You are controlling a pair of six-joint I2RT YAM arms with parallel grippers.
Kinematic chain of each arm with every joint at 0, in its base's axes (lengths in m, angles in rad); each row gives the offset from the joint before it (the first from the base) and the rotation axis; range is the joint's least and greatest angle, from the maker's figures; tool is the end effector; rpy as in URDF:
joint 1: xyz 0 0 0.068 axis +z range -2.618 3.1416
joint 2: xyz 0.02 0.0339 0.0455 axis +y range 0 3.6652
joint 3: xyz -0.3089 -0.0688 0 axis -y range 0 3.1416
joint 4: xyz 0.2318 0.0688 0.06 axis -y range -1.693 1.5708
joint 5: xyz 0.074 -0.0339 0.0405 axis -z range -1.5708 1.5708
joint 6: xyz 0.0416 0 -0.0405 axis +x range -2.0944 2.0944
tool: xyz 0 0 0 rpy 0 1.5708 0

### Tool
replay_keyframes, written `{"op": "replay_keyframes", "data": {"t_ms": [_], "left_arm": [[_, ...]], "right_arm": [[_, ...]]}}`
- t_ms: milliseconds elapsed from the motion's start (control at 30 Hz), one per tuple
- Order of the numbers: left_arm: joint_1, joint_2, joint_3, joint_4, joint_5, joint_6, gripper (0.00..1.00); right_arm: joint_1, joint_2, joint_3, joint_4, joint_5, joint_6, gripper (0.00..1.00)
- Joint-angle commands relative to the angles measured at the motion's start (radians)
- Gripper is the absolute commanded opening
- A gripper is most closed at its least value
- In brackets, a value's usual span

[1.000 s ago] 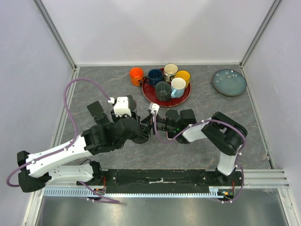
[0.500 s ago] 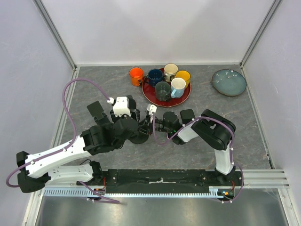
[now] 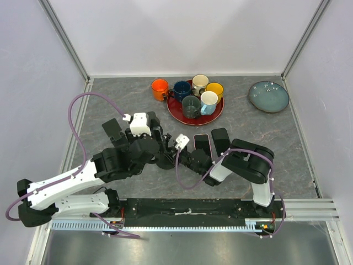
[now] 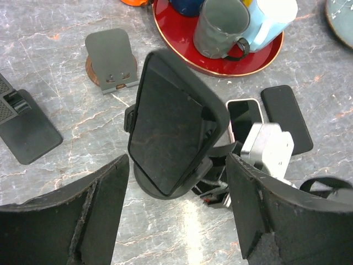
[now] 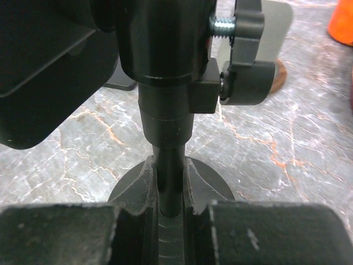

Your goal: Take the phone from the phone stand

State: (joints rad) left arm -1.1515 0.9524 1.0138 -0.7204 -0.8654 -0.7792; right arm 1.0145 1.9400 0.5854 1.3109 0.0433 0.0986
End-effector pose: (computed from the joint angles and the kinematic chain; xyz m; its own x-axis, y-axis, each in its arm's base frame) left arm 0.0894 -0.1227 0.3775 -0.4213 -0.1739 -0.8901 0.0718 0.9720 -0.2239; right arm 0.1891 0.3007 0.1830 -0.1042 0.0186 -0.9944 -0.8193 0.5652 0.0965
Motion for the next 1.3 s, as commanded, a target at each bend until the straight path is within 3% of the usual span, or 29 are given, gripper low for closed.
{"op": "replay_keyframes", "data": {"t_ms": [0,200,1267], "left_arm": [[0.004,-0.004,0.005,0.094,-0.072,0.006,0.78],[0.004,0.032,0.011,0.111,-0.081,-0.008,0.78],[0.004,0.212,0.032,-0.031,-0.181,-0.114,0.49]], "right_arm": [[0.064,0.043,-0.036,0.154,0.362,-0.04,0.0],[0.154,0.099,-0.024,0.202,0.556,-0.073,0.0],[0.188,0.128,0.008,0.163,0.609,-0.115,0.0]]}}
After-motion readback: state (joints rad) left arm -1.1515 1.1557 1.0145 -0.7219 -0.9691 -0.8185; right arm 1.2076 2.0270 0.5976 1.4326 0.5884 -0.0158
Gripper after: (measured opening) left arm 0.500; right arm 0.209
